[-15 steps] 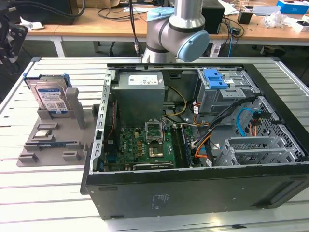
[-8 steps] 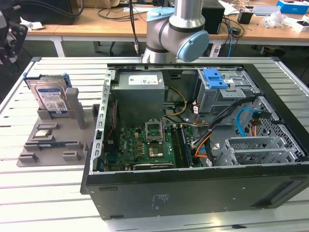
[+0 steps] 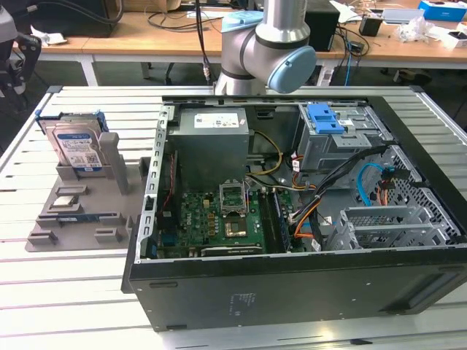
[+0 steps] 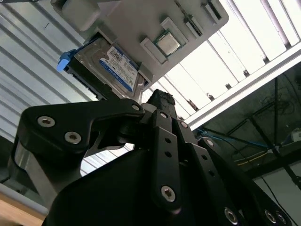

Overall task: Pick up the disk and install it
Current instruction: 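Pick up the disk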

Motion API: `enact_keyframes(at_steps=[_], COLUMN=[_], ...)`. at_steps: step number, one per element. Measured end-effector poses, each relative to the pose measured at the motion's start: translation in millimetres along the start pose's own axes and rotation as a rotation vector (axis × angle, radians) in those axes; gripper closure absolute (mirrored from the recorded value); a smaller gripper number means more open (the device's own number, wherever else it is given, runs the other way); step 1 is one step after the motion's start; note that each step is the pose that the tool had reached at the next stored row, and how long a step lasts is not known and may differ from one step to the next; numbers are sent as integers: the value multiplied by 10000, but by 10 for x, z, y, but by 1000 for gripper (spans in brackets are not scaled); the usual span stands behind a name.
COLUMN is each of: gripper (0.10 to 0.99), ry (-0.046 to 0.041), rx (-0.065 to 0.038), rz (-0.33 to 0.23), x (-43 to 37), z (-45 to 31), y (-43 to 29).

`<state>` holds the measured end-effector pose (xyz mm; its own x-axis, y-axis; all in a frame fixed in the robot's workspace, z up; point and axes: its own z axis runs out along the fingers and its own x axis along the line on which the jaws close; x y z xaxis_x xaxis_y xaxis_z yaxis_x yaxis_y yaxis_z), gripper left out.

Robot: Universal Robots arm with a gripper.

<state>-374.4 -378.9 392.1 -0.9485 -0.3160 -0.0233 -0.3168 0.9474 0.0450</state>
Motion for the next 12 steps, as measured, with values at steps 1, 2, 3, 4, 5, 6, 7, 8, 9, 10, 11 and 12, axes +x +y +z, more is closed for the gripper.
enact_keyframes(at_steps=[1,2,3,4,5,6,7,8,9,10,11,12], gripper=[980,980,980,980,980,980,980,980,980,980,980,980], ry=[9,17,25,30,38,42,46,50,53,57,62,66], rx=[-5,-9,-13,-16,-20,-22,-23,-25,-28,-30,-32,-34], rz=[-206,-383,-555,-681,-862,-946,-1024,-1107,-1195,-1303,-1388,-1475], x=[0,0,0,0,0,0,0,0,0,0,0,0], z=[0,0,0,0,0,0,0,0,1,1,0,0], y=[0,0,0,0,0,0,0,0,0,0,0,0])
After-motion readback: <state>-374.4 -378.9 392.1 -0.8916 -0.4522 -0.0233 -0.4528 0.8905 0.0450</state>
